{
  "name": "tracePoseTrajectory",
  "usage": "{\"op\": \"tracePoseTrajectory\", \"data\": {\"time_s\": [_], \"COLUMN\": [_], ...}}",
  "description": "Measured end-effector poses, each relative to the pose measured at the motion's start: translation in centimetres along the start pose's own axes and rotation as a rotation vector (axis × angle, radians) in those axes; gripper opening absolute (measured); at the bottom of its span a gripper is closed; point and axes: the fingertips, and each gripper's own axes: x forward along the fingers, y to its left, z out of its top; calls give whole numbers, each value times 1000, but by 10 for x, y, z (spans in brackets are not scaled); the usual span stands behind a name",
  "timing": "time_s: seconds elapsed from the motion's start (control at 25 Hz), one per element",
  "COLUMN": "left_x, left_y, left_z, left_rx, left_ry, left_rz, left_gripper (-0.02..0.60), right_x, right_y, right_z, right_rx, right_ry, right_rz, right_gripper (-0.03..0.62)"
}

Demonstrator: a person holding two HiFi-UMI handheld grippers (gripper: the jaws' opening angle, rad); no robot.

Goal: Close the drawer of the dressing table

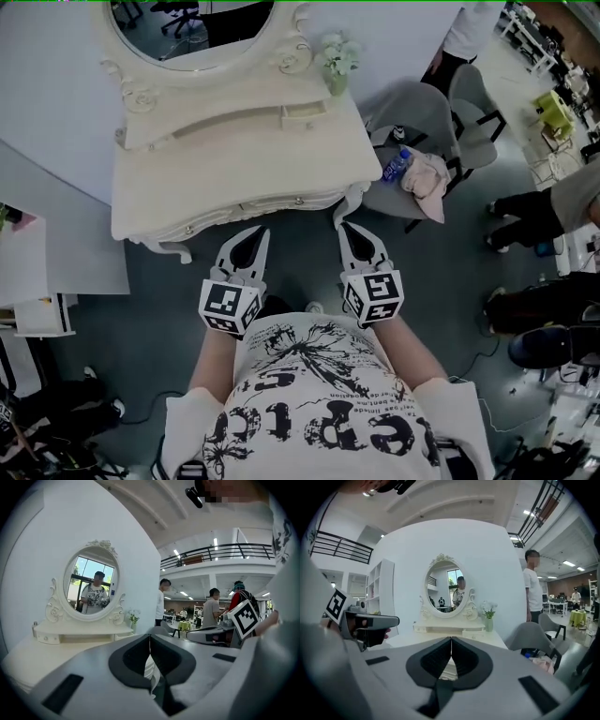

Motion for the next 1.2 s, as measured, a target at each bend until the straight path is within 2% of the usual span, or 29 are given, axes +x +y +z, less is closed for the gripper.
{"op": "tracePoseTrajectory", "data": {"time_s": [0.12,0.32,0.64,0.84,1.04,1.2], "left_x": [24,66,156,200,220,236], "left_y": [-2,27,106,141,173,186], "left_z": [-1,2,35,53,56,44], "left_rx": [-12,-33,-31,-4,-11,-41], "left_ry": [12,19,-22,-35,-11,12], "left_rz": [27,74,80,64,99,115], "left_gripper": [20,20,20,20,20,20], "right_x": [16,62,168,228,272,301], "right_y": [-25,-48,-81,-104,-111,-120], "right_z": [2,4,35,49,47,24], "right_rx": [8,17,-19,-6,-10,-31], "right_ry": [12,35,50,57,93,162], "right_rz": [27,71,82,76,102,132], "right_gripper": [17,18,18,17,17,17]}}
